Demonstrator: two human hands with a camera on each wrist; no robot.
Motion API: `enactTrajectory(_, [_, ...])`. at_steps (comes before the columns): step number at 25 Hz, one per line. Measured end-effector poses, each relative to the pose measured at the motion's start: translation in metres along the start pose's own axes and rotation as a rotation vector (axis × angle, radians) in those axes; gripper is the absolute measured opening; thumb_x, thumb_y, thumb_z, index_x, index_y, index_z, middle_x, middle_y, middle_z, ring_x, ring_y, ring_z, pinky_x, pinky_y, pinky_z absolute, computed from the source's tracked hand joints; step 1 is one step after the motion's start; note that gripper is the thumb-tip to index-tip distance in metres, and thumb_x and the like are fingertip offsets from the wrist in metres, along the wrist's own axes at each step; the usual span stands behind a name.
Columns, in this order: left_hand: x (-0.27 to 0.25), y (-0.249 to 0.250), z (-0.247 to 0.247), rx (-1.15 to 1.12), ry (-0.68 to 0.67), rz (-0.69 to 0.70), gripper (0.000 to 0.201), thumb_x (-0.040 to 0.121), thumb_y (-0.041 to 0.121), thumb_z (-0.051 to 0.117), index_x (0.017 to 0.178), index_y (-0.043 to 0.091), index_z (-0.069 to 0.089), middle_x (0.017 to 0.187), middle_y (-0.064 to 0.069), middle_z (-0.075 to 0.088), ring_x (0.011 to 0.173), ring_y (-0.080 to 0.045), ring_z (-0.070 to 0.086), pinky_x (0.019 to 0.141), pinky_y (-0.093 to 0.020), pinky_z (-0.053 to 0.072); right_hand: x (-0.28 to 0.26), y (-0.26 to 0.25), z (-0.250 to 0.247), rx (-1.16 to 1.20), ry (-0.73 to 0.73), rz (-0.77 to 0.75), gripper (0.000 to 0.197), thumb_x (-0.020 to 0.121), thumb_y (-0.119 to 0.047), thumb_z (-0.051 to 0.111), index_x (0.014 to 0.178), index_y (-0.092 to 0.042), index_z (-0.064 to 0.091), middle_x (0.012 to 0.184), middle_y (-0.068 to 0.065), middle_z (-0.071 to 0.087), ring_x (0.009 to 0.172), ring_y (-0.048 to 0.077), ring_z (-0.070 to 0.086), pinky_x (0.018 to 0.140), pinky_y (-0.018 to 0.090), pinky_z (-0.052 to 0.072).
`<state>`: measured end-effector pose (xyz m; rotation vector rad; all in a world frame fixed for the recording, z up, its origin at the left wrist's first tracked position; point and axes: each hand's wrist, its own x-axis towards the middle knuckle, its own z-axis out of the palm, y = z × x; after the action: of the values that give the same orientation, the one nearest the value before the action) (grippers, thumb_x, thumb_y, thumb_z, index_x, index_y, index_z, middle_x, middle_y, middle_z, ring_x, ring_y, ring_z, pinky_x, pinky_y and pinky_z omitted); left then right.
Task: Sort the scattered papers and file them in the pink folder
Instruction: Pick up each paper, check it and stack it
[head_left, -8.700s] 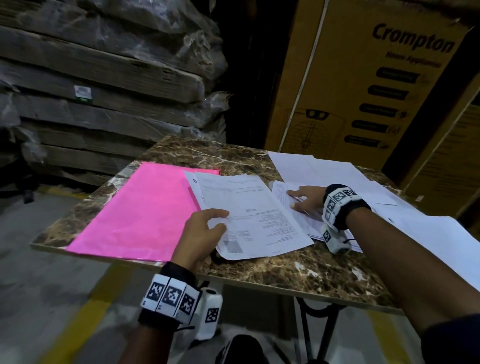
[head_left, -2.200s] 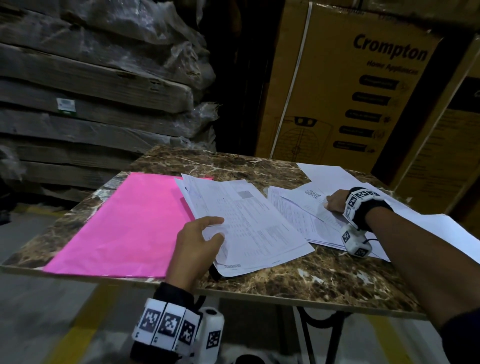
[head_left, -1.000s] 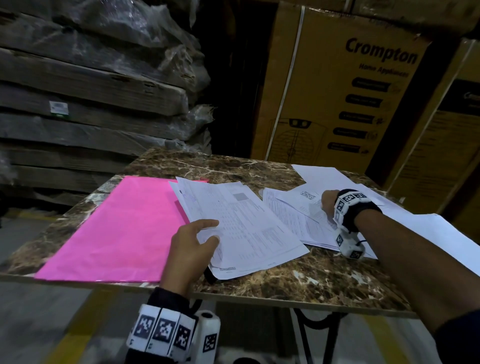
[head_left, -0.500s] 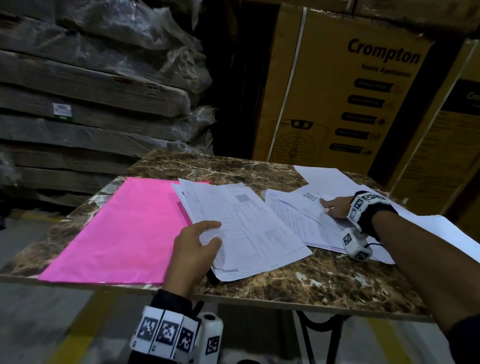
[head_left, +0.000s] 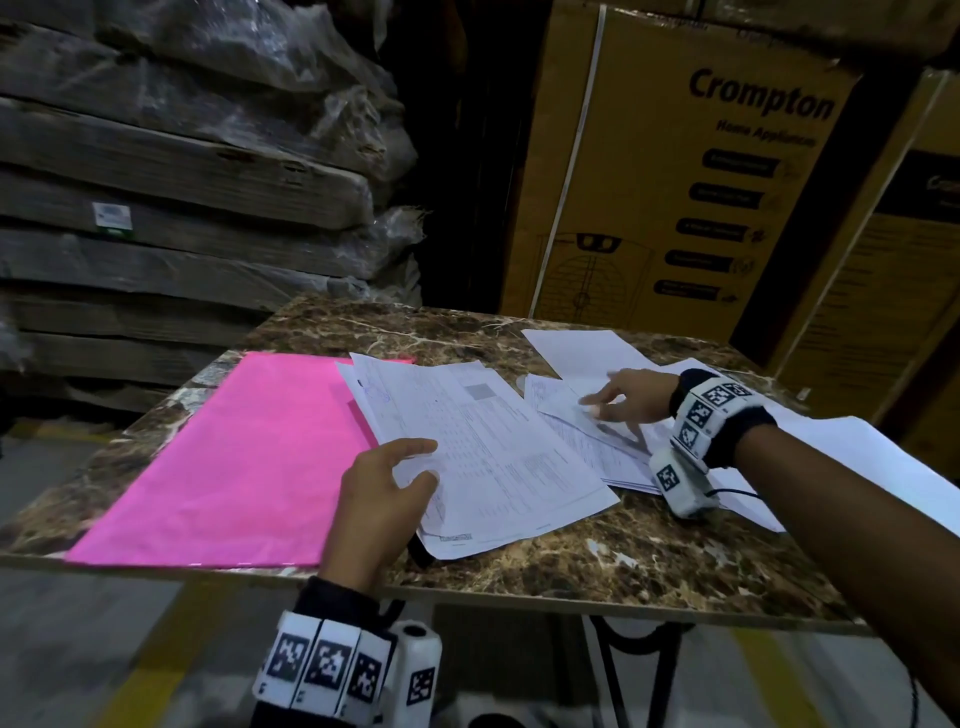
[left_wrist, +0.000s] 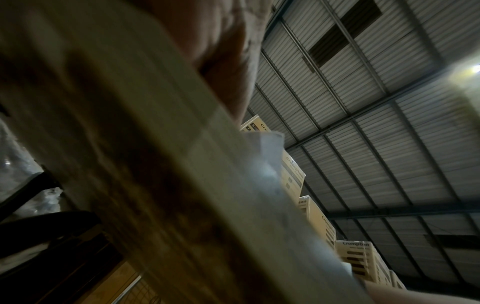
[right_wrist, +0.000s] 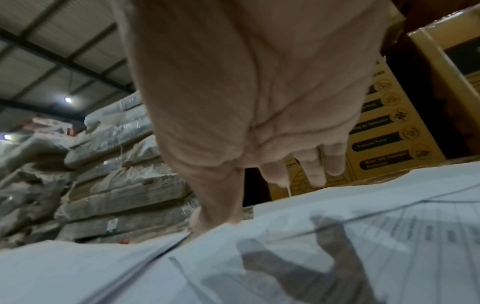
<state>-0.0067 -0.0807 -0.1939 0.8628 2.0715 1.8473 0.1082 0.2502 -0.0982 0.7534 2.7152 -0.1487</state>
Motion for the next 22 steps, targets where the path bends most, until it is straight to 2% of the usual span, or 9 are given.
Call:
enactTrajectory(2, [0.001,-0.002,0.0,0.012,0.004,-0.003,0.03,0.084,0.018,0.067,0.113,0.025,0.073,0.122,0.007,0.067,0.117,-0.017,0.061,0.101,-0.047,0.051,0.006,-0.004,0.004,-0.038,-0.027,0.067,0.111,0.074,-0.087,0.045,0.158,-0.028,0.002,0.164,0.022,0.0,0.147,0.039,0.024,0.115,0.046,0.028])
enactTrajectory(3, [0.001,-0.002,-0.001,0.016,0.008,-0.008,0.029,0.086,0.015,0.067,0.113,0.025,0.072,0.122,0.007,0.066,0.117,-0.016,0.06,0.101,-0.046,0.051,0.011,-0.005,0.005,-0.042,-0.053,0.07,0.142,0.049,-0.102,0.041,0.156,-0.026,-0.015,0.163,0.024,-0.001,0.147,0.042,0.021,0.116,0.049,0.026])
enactTrajectory(6, [0.003,-0.004,-0.001,0.023,0.013,-0.013,0.03,0.087,0.012,0.066,0.112,0.027,0.073,0.12,0.008,0.067,0.115,-0.015,0.062,0.1,-0.045,0.052,0.027,0.003,0.001,-0.01,-0.129,0.091,0.177,0.011,-0.109,0.029,0.152,-0.017,-0.026,0.152,0.027,0.037,0.129,0.042,0.05,0.107,0.046,0.042])
enactTrajectory(8, [0.004,-0.005,-0.001,0.023,0.013,-0.01,0.03,0.087,0.011,0.067,0.112,0.026,0.073,0.12,0.008,0.068,0.115,-0.015,0.062,0.1,-0.045,0.052,0.029,0.001,0.001,-0.085,-0.096,0.075,0.17,0.02,-0.11,0.024,0.154,-0.015,-0.02,0.144,0.024,0.048,0.117,0.038,0.058,0.1,0.043,0.047])
enactTrajectory(10, [0.004,-0.005,-0.001,0.025,0.017,-0.009,0.03,0.087,0.01,0.066,0.112,0.024,0.073,0.12,0.007,0.068,0.115,-0.016,0.062,0.099,-0.044,0.052,0.026,-0.006,0.003,-0.155,-0.042,0.055,0.141,0.054,-0.103,0.026,0.156,-0.013,-0.011,0.149,0.021,0.043,0.122,0.036,0.054,0.102,0.039,0.044])
enactTrajectory(13, [0.002,-0.004,0.0,0.025,0.018,-0.011,0.029,0.087,0.01,0.066,0.112,0.023,0.073,0.12,0.005,0.067,0.114,-0.016,0.062,0.098,-0.044,0.053,0.022,-0.013,0.008,-0.206,0.03,0.091,0.084,0.097,-0.057,0.046,0.158,-0.013,0.01,0.16,0.012,0.028,0.141,0.03,0.036,0.112,0.038,0.033])
enactTrajectory(16, [0.002,-0.004,0.0,0.009,0.024,-0.013,0.029,0.087,0.01,0.067,0.112,0.024,0.073,0.121,0.004,0.067,0.114,-0.017,0.061,0.099,-0.045,0.053,0.012,-0.02,0.007,-0.165,0.097,0.072,0.065,0.098,-0.025,0.053,0.156,-0.015,0.025,0.156,0.01,0.036,0.137,0.028,0.042,0.104,0.036,0.043])
enactTrajectory(19, [0.002,-0.005,0.0,0.011,0.024,-0.014,0.029,0.087,0.01,0.067,0.111,0.025,0.073,0.12,0.004,0.067,0.113,-0.017,0.062,0.099,-0.046,0.053,-0.003,-0.025,0.002,-0.127,0.237,0.04,0.059,0.096,-0.009,0.048,0.153,-0.013,0.033,0.142,0.014,0.053,0.117,0.03,0.056,0.075,0.03,0.048])
enactTrajectory(22, [0.001,-0.005,0.0,0.012,0.023,-0.006,0.029,0.086,0.01,0.067,0.111,0.025,0.073,0.119,0.006,0.068,0.113,-0.016,0.063,0.099,-0.046,0.053,-0.02,-0.029,-0.001,-0.144,0.488,-0.01,0.05,0.098,-0.009,0.044,0.147,-0.012,0.045,0.094,0.018,0.066,0.074,0.025,0.051,0.052,0.028,0.039])
